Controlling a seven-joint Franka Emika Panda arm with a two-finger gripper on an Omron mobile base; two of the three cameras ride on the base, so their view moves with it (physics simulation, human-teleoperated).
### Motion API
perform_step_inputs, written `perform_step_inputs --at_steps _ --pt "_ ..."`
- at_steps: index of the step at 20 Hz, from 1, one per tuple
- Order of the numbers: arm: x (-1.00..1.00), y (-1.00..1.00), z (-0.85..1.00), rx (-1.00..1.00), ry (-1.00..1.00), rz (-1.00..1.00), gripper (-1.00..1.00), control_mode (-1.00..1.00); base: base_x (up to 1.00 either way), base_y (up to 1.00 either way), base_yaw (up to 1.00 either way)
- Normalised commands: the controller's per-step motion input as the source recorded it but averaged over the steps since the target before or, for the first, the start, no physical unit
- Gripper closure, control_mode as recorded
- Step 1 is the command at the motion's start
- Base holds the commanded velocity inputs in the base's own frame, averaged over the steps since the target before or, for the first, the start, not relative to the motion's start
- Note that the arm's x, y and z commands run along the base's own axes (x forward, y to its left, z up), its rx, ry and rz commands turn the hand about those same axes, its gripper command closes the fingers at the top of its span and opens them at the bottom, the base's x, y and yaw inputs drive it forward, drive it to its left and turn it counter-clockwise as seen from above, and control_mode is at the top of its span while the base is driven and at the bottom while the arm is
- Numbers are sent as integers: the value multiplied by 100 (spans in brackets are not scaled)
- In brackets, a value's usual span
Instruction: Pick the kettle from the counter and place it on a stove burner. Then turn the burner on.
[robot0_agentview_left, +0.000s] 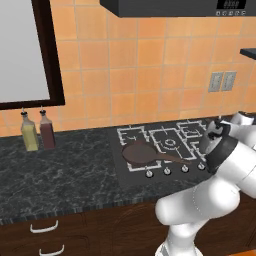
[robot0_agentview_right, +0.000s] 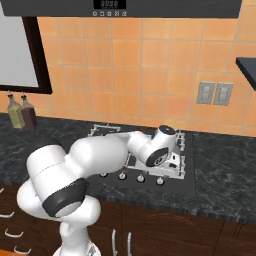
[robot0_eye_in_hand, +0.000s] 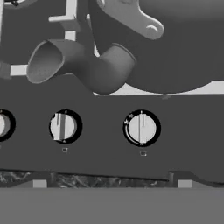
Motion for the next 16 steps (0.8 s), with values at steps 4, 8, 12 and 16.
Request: perform_step_inputs --at_steps 4,8,12,16 --pt "5 0 -47 -11 0 0 -100 -100 0 0 0" --pt "27 -2 -16 -1 0 0 -100 -100 0 0 0" --pt "26 -7 -17 0 0 0 -100 -100 0 0 0" --pt "12 -28 -19 0 0 0 -100 -100 0 0 0"
